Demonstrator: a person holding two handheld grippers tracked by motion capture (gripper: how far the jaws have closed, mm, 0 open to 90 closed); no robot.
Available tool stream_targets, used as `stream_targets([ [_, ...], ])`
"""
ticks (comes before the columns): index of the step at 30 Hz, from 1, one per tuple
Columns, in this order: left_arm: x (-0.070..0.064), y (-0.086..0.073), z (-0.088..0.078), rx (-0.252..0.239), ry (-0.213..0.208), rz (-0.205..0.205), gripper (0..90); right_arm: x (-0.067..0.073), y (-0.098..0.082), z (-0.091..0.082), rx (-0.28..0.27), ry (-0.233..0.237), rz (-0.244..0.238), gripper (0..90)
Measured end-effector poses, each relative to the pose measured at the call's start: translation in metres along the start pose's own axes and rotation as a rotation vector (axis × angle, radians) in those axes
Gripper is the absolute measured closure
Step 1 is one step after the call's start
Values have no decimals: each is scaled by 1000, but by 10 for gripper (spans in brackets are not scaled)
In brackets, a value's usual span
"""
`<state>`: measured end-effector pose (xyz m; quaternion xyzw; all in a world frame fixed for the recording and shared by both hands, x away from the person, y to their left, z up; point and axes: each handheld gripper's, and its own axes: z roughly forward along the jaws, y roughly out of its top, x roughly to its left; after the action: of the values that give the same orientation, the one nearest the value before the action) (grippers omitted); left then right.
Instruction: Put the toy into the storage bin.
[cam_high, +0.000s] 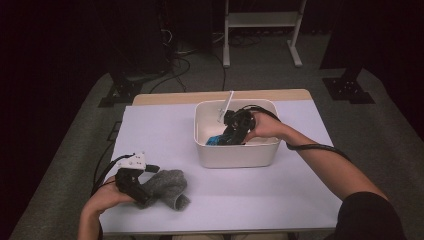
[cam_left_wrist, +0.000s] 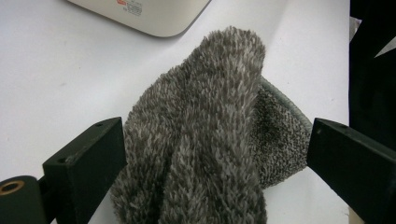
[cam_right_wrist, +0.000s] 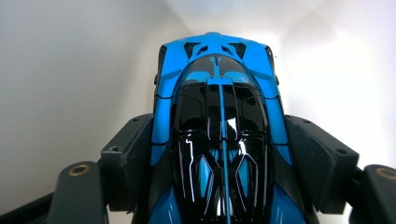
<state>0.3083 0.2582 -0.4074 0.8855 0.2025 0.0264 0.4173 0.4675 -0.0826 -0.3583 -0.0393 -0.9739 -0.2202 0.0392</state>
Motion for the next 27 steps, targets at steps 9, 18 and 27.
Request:
stream_targets([
  [9,-1,1,1,2,-2,4,38,1,1,-3,-38,10,-1,291],
  [18,-2,3,1,0,-3,15,38,1,3,-6,-41,5,11,270],
  [27,-3,1,0,-2,2,16,38,0,4,-22,-90,0,26,263],
])
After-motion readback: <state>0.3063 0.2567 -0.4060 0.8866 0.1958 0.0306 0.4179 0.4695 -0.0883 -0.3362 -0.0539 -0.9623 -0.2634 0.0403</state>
